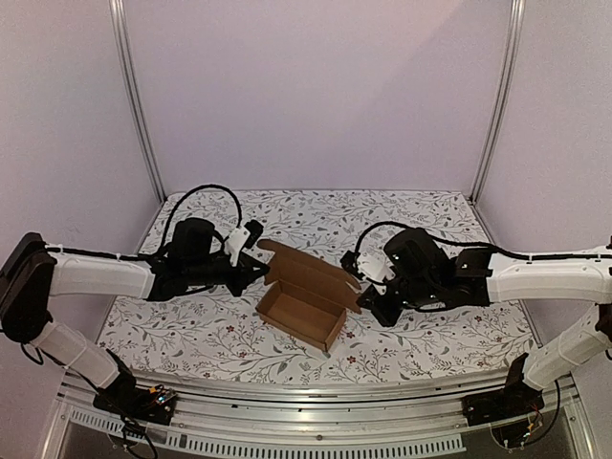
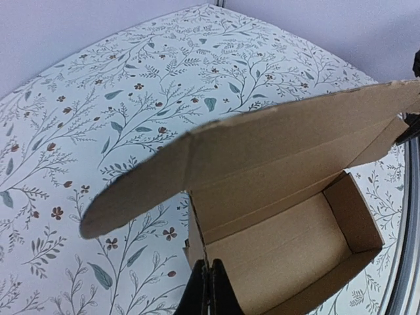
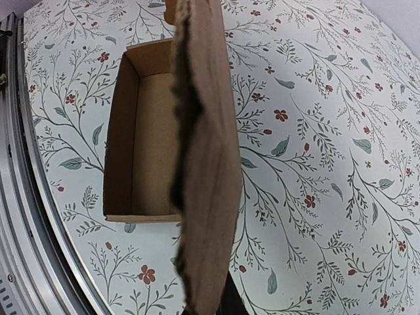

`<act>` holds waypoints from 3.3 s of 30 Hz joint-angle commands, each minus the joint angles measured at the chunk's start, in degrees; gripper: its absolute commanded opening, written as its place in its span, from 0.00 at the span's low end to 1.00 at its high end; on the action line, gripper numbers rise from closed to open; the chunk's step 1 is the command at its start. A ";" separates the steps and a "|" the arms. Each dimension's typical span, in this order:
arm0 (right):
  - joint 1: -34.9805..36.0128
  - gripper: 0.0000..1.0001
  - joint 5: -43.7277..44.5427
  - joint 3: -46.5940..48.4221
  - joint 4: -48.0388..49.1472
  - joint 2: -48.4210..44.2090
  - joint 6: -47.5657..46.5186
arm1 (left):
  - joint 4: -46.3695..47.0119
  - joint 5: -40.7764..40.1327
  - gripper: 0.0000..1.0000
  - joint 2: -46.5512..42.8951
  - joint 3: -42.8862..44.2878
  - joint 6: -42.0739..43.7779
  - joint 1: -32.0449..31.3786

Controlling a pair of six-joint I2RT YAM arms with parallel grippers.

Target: Fold the paper box

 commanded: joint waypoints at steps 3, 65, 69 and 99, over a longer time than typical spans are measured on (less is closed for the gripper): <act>2.09 0.00 6.10 3.41 4.52 3.58 5.82 | -1.54 -12.94 0.00 -3.57 -1.78 -7.51 -6.22; 10.86 0.00 28.03 0.05 10.18 13.25 23.29 | -4.87 -37.26 0.00 1.78 -3.76 -32.37 -26.46; 11.30 0.00 28.30 -1.07 10.15 12.57 24.08 | -5.68 -38.46 0.00 1.09 -4.67 -33.28 -27.15; 11.45 0.39 18.21 -11.48 3.99 -10.17 24.79 | -6.35 -56.72 0.00 11.57 -1.02 -37.73 -35.84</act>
